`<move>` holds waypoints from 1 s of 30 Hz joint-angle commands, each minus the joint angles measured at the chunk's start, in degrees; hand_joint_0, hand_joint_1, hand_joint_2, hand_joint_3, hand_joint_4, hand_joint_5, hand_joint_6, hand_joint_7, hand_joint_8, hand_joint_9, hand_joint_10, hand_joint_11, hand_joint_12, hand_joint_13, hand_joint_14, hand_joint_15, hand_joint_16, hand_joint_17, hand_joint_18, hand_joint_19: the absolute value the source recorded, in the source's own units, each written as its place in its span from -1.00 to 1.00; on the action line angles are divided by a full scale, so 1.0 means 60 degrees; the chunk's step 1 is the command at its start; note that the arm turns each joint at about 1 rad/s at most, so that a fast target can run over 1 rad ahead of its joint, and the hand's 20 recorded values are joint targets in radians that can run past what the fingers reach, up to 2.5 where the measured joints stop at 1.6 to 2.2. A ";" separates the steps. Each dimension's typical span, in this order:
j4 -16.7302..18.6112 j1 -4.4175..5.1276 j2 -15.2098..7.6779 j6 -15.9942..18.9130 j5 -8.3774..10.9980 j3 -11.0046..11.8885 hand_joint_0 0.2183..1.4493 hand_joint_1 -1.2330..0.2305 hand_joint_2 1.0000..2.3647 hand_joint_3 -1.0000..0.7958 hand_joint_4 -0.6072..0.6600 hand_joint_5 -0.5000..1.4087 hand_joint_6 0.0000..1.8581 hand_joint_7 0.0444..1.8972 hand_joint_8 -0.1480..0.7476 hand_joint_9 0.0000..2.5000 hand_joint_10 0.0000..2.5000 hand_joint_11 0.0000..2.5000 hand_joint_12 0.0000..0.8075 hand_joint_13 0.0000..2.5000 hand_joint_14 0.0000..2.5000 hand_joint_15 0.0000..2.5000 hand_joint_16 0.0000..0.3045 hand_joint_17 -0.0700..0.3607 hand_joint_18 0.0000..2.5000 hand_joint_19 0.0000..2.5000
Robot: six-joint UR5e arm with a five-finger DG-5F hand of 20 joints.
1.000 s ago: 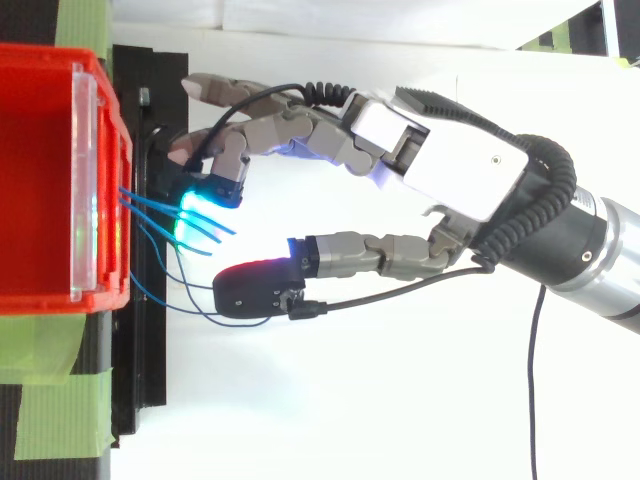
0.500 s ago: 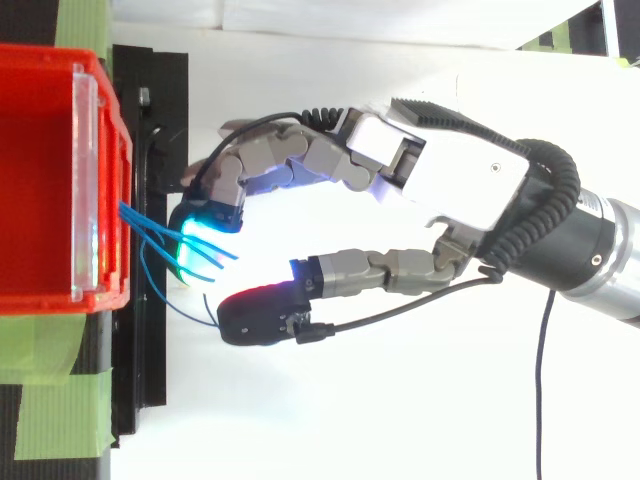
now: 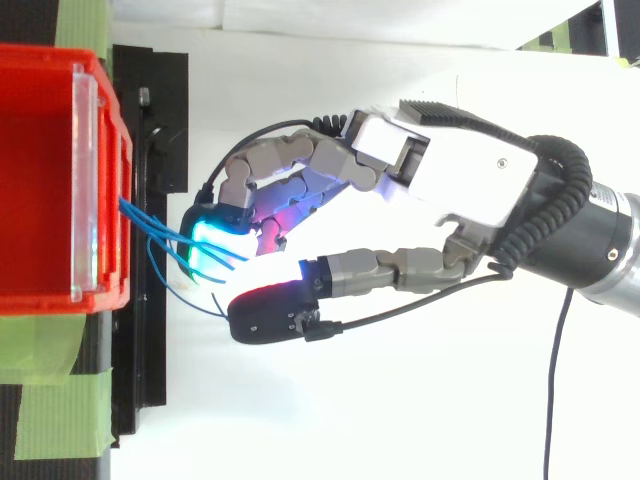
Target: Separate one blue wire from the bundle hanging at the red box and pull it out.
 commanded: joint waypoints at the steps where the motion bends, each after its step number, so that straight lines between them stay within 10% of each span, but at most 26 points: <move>1: -0.0015 0.0000 0.0004 0.0524 0.0015 0.0002 -0.32 -0.21 -0.97 -0.13 0.25 -0.69 -0.12 0.01 0.10 -0.38 -0.99 -0.58 0.06 -0.11 -0.99 -0.74 -0.76 -0.29 -0.71 -0.94; 17: -0.1143 0.0102 0.0004 0.5021 -0.0747 0.0017 -0.32 -0.19 -0.97 -0.15 0.26 -0.69 -0.12 0.02 0.44 -0.27 -1.00 -1.00 0.08 -0.18 -0.99 -0.84 -0.76 -0.29 -0.71 -0.98; 30: -0.1480 0.0088 0.0004 0.5841 -0.0747 0.0017 -0.33 -0.17 -0.97 -0.18 0.24 -0.69 -0.14 0.05 0.46 0.11 -1.00 -0.84 -0.14 -0.47 -1.00 -0.94 -0.73 -0.24 -0.75 -0.97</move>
